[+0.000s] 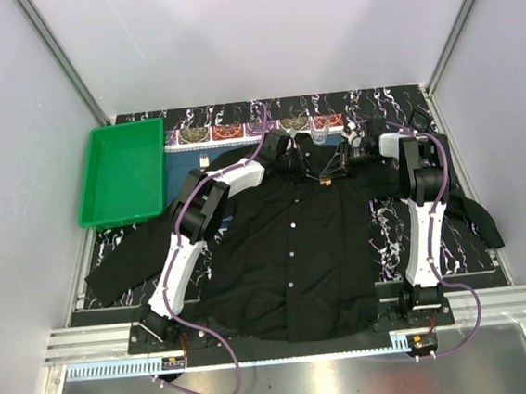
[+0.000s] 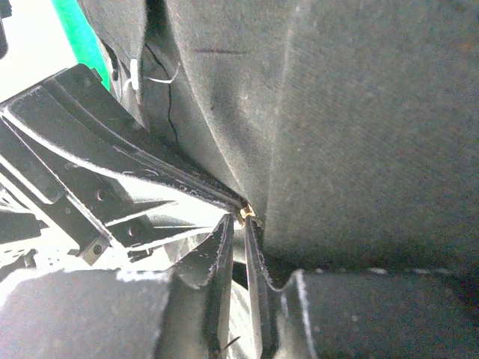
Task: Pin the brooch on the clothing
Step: Pin the brooch to the clothes.
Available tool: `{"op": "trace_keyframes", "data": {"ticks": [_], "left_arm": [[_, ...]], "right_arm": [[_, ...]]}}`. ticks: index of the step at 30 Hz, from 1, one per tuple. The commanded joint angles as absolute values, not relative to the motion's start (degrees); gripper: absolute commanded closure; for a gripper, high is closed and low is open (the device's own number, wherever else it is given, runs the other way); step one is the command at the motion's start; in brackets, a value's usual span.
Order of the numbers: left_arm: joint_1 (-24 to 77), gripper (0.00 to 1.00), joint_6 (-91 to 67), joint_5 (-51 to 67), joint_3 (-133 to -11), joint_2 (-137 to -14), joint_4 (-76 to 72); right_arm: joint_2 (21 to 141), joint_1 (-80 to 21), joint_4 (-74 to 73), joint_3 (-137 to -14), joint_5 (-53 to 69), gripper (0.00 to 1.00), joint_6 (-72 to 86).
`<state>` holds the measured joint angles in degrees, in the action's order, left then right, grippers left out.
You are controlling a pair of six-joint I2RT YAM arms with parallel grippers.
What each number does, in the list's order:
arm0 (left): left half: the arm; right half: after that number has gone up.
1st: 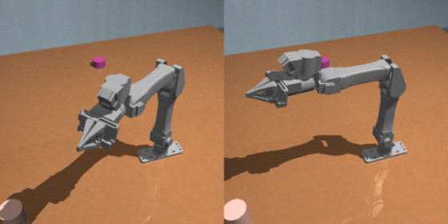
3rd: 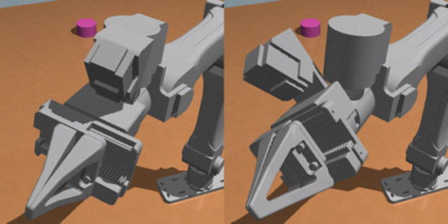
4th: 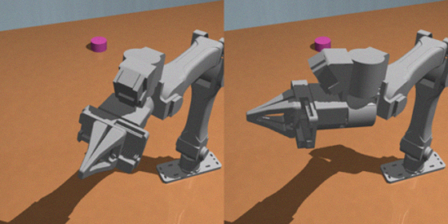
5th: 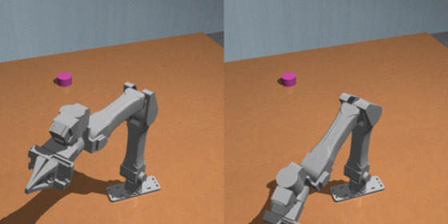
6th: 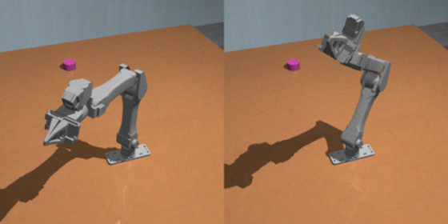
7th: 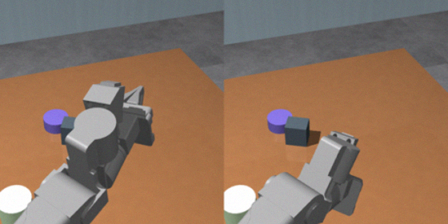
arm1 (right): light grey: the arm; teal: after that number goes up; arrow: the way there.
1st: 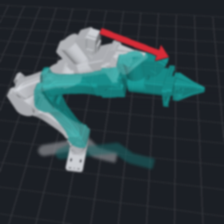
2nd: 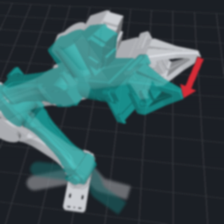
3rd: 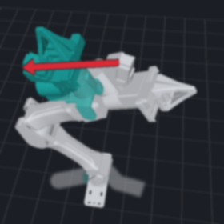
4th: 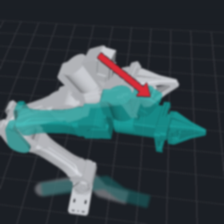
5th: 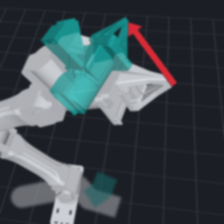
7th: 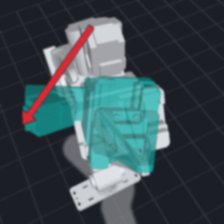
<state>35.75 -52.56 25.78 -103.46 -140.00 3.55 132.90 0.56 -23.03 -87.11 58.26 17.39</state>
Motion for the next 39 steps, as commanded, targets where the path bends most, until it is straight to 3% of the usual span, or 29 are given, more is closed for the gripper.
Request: {"op": "trace_keyframes", "data": {"ticks": [1, 19, 26, 30, 39], "left_arm": [[35.07, 1.0, -52.73, 24.43, -102.3, -140.63, 6.24], [35.16, 1.0, -52.65, 24.0, -102.04, -140.45, 6.5], [35.16, 1.0, -52.56, 23.91, -101.69, -140.27, 6.59], [35.16, 1.0, -52.56, 23.82, -101.69, -140.19, 6.68], [35.16, 1.0, -52.47, 23.82, -101.69, -140.19, 6.68]], "right_arm": [[131.39, 1.93, -18.89, -86.57, 53.78, 0.81, 16.61], [130.52, 3.34, -19.24, -86.57, 58.7, 0.78, 15.12], [127.79, 4.75, -31.44, -90.26, 61.7, 0.73, 5.81], [126.74, 4.75, -31.47, -90.09, 63.72, 0.65, 9.39], [130.6, 4.13, -30.06, -91.84, 65.13, 0.67, 17.13]]}}
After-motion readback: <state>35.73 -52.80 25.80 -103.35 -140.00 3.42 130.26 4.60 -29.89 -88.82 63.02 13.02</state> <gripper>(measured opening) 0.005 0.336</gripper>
